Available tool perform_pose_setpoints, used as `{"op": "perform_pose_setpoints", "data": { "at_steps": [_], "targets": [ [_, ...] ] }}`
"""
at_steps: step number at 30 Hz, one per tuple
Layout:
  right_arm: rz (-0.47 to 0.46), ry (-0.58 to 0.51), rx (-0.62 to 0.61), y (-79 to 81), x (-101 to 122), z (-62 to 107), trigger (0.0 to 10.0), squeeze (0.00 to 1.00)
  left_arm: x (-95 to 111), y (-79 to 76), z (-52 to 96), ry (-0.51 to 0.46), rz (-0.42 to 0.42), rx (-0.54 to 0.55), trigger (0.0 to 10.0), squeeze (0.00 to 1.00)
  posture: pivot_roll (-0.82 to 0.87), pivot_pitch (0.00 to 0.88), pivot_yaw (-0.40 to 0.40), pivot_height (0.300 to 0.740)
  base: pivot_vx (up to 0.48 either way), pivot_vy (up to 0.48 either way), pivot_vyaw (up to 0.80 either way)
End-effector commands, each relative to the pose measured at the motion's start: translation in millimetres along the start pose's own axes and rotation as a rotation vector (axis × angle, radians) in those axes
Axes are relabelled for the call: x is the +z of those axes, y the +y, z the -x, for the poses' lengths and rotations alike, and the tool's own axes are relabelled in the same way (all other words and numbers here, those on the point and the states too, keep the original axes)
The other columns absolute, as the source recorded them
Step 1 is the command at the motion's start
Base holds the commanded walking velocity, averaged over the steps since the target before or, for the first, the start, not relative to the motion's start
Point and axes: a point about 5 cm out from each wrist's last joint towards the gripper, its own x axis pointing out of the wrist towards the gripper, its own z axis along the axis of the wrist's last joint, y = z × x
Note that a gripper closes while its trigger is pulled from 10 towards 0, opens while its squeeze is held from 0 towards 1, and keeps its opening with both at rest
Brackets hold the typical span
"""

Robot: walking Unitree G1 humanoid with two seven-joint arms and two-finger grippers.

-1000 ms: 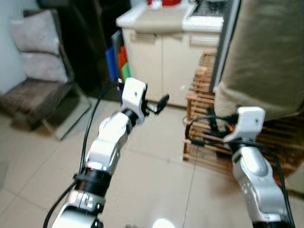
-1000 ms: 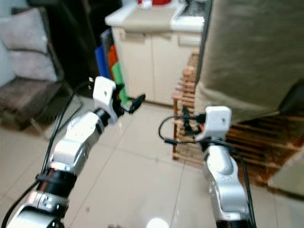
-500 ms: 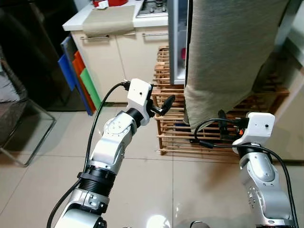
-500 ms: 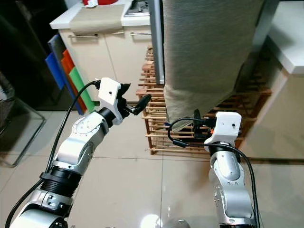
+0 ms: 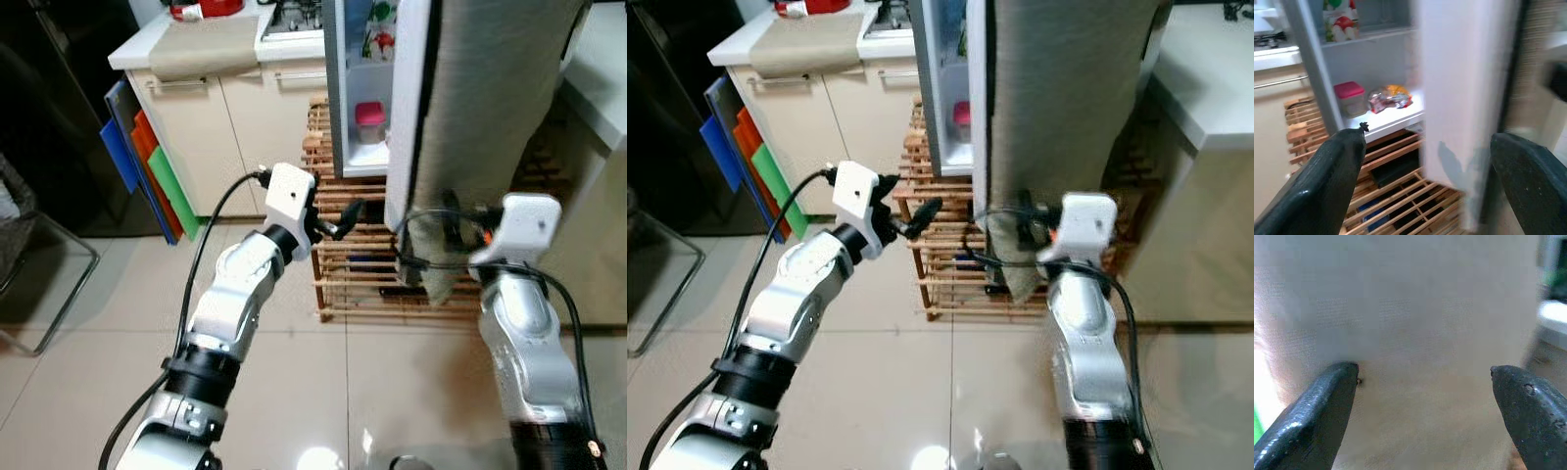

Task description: Restocking fridge

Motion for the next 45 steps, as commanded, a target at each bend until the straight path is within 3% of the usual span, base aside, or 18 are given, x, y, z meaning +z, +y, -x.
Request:
{"op": "perform_pose_setpoints", "data": {
  "at_steps": [1,2,4,5,9,11,18,21,25,30,40,45],
  "targets": [
    [-0.009,-0.004,0.067,17.1,2,-5.8,10.0,0.00,6,2.6,-1.0,-0.009,-0.013,0.008,10.0,0.00,-0.20,0.000,0.136,0.740,0.000,0.000,0.00],
    [-0.037,0.010,0.107,30.0,4,-19.0,10.0,0.00,6,4.3,-0.5,-0.009,-0.017,0.016,10.0,0.00,-0.19,0.000,0.127,0.740,0.000,0.000,0.00],
    [-0.043,0.018,0.125,35.4,5,-23.5,10.0,0.00,6,5.3,0.0,-0.008,-0.019,0.020,10.0,0.00,-0.19,0.000,0.127,0.740,0.000,0.000,0.00],
    [-0.054,0.014,0.191,52.1,9,-32.5,10.0,0.00,4,8.6,2.5,-0.002,-0.015,0.040,10.0,0.00,-0.18,0.000,0.114,0.740,0.000,0.000,0.00],
    [-0.035,0.026,0.288,76.8,11,-41.6,10.0,0.00,2,12.4,5.8,0.005,-0.006,0.066,10.0,0.00,-0.18,0.000,0.105,0.740,0.000,0.000,0.00],
    [-0.023,0.017,0.309,81.6,13,-44.2,10.0,0.00,2,11.7,6.4,0.002,-0.005,0.070,10.0,0.00,-0.17,0.000,0.097,0.740,0.000,0.000,0.00],
    [-0.017,-0.058,0.259,57.9,21,-33.3,10.0,0.00,7,0.2,3.2,-0.043,0.024,0.042,10.0,0.00,-0.16,0.000,0.090,0.740,0.000,0.000,0.00],
    [-0.015,-0.081,0.165,35.3,20,-21.0,10.0,0.00,12,-13.2,-0.5,-0.062,-0.009,-0.028,10.0,0.00,-0.16,0.000,0.093,0.740,0.320,0.000,0.00],
    [-0.006,-0.086,0.098,17.4,15,-2.5,10.0,0.00,16,-17.9,-4.8,-0.071,-0.041,-0.082,10.0,0.00,-0.19,0.000,0.115,0.740,0.480,0.000,0.00],
    [0.000,-0.068,0.066,11.0,10,7.8,10.0,0.00,21,-18.0,-9.8,-0.078,-0.057,-0.116,10.0,0.00,-0.21,0.000,0.132,0.740,0.480,0.000,0.00],
    [-0.002,-0.066,0.051,10.9,12,9.2,10.0,0.00,21,-19.2,-11.6,-0.078,-0.063,-0.142,10.0,0.00,-0.20,0.000,0.138,0.740,0.480,0.000,0.00],
    [-0.014,-0.060,0.056,13.4,10,8.1,10.0,0.00,22,-8.3,-11.7,-0.074,-0.063,-0.055,10.0,0.00,-0.19,0.000,0.139,0.740,0.374,0.000,0.00]
  ]
}}
